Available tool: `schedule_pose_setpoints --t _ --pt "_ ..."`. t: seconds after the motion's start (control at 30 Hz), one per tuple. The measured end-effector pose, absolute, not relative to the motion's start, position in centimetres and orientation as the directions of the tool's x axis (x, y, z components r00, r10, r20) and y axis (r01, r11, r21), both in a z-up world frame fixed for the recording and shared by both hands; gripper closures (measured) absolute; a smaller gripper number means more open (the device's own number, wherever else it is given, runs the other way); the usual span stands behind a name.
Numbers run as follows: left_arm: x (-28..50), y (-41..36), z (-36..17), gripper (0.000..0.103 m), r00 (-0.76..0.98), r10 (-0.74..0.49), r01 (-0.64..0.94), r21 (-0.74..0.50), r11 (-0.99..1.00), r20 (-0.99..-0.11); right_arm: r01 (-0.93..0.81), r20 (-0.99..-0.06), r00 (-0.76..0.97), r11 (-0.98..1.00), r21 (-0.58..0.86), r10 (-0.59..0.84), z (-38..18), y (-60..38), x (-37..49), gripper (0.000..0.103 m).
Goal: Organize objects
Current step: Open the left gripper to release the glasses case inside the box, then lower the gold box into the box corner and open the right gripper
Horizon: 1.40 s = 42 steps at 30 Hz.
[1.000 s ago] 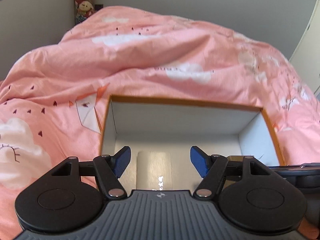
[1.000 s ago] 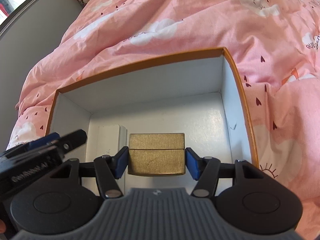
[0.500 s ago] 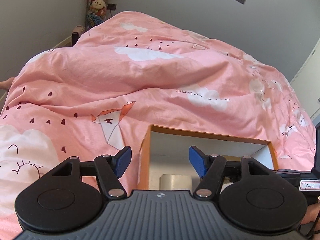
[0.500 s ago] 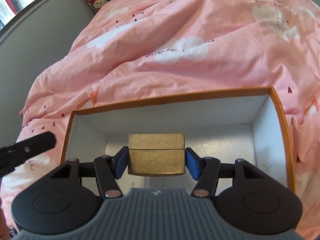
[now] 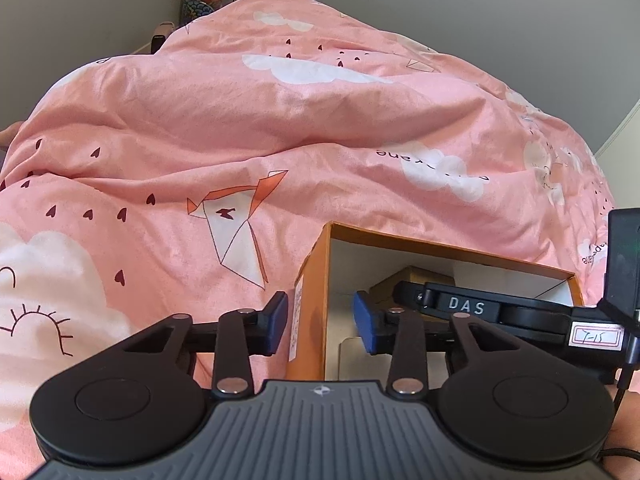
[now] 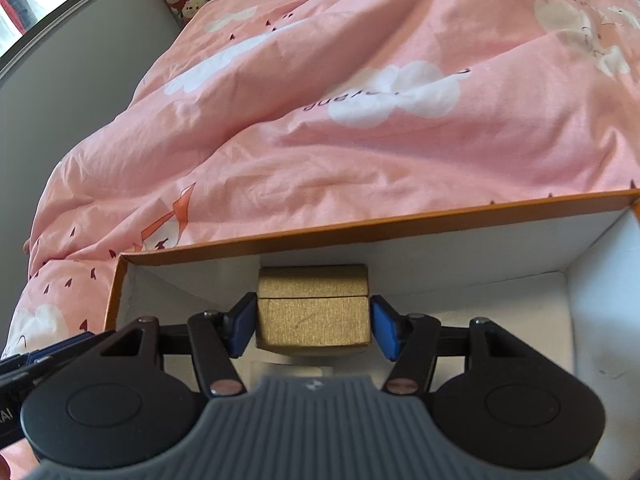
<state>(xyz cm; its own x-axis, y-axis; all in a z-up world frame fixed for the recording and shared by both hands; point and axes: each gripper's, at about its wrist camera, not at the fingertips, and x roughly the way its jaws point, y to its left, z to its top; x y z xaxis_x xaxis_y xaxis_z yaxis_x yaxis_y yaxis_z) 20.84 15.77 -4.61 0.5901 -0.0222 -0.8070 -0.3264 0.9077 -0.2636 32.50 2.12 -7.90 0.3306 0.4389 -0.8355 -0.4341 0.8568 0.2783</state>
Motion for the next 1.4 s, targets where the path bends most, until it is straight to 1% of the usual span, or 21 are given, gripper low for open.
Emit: schedule_pose_setpoints --t 0.33,0.4,0.57,0.63,0.67,0.73,0.77,0.8,0.9,1.07,1.23,1.3,1.4 --pt "20.8 16.0 -5.4 0.075 0.577 -0.047 -0.333 -0.287 0.898 -0.815 -0.506 -0.857 0.272 0.823 0.259 0.437 -8.9 3.7 32.0 0.04" --pt "20.7 15.9 -5.5 0.076 0.577 -0.048 -0.333 -0.288 0.898 -0.816 -0.524 -0.855 0.259 0.809 0.266 0.449 -8.5 3.4 31.8 0.04" --pt "20.1 15.5 -5.5 0.076 0.572 -0.059 -0.331 -0.296 0.896 -0.818 -0.569 -0.868 0.221 0.782 0.255 0.444 -7.8 2.1 30.6 0.041" --pt "19.8 15.4 -5.6 0.078 0.564 -0.055 -0.331 -0.287 0.899 -0.824 -0.568 -0.888 0.157 0.775 0.276 0.431 -8.4 1.7 30.2 0.045" --pt "19.7 15.3 -5.6 0.079 0.559 -0.052 -0.334 -0.282 0.9 -0.828 -0.562 -0.898 0.117 0.774 0.293 0.424 -8.9 1.5 30.1 0.051" --pt "19.4 15.3 -5.6 0.084 0.549 -0.044 -0.338 -0.27 0.901 -0.834 -0.53 -0.915 0.028 0.782 0.328 0.404 -10.2 1.3 29.9 0.06" --pt "19.2 15.3 -5.6 0.086 0.547 -0.043 -0.338 -0.268 0.902 -0.836 -0.518 -0.921 -0.005 0.787 0.336 0.39 -10.8 1.3 29.8 0.07" --pt "19.1 15.3 -5.6 0.087 0.547 -0.045 -0.337 -0.27 0.902 -0.836 -0.511 -0.925 -0.027 0.79 0.339 0.379 -11.2 1.3 29.6 0.069" --pt "18.8 15.3 -5.6 0.094 0.544 -0.054 -0.336 -0.276 0.9 -0.838 -0.512 -0.925 -0.016 0.791 0.334 0.38 -11.4 1.2 29.1 0.07" --pt "18.7 15.3 -5.6 0.094 0.542 -0.056 -0.337 -0.279 0.899 -0.838 -0.473 -0.909 -0.046 0.793 0.384 0.414 -11.8 1.4 29.0 0.076" --pt "18.7 15.3 -5.6 0.095 0.541 -0.056 -0.339 -0.279 0.898 -0.839 -0.455 -0.896 -0.064 0.786 0.418 0.439 -12.2 2.1 28.4 0.079" --pt "18.7 15.3 -5.6 0.095 0.537 -0.054 -0.341 -0.275 0.899 -0.842 -0.433 -0.886 -0.081 0.784 0.444 0.457 -12.4 2.3 28.3 0.084" --pt "18.7 15.4 -5.6 0.095 0.535 -0.054 -0.341 -0.274 0.899 -0.843 -0.44 -0.887 -0.079 0.782 0.441 0.456 -12.5 2.6 28.2 0.084"
